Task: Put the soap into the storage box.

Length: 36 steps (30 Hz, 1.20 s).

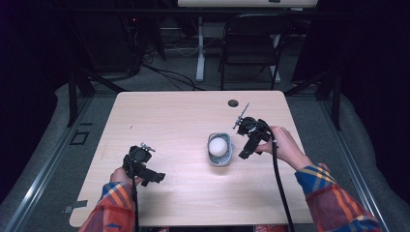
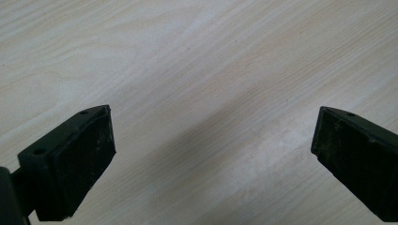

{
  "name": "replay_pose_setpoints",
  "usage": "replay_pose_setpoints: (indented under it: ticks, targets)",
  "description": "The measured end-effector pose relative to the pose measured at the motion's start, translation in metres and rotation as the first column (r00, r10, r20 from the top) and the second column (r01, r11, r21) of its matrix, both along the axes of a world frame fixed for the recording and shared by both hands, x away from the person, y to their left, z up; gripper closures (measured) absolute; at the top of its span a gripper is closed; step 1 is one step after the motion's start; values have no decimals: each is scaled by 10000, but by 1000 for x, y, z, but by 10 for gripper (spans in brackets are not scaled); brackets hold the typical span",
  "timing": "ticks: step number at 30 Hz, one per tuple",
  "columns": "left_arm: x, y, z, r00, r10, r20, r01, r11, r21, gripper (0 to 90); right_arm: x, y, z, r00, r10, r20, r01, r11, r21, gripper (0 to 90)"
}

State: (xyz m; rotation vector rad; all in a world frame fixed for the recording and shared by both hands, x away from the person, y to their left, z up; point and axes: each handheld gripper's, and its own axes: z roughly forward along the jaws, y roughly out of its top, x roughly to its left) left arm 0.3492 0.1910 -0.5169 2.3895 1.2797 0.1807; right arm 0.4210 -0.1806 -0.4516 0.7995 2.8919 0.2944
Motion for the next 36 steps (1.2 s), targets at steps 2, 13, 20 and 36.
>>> replay_pose_setpoints:
  ticks: [2, 13, 20, 36]
  targets:
    - [0, 0, 0, 10000, 9, -4, -9, 10000, -1, 0, -5, -9, -1, 10000, -91, 29, 91, 10000, 11, 12]
    - [0, 0, 0, 10000, 13, -35, -13, 10000, 4, 0, -26, -62, -9, 9961, -873, -97, 871, 9961, -139, 9]
    - [0, 0, -1, 10000, 23, -68, -23, 10000, 0, 0, -42, -85, -25, 9901, -1372, -279, 1376, 9904, 105, 9]
    - [1, -2, -1, 9999, -87, -149, 89, 9999, 95, 0, -71, -112, -67, 9789, -1980, -502, 1971, 9801, -220, 0]
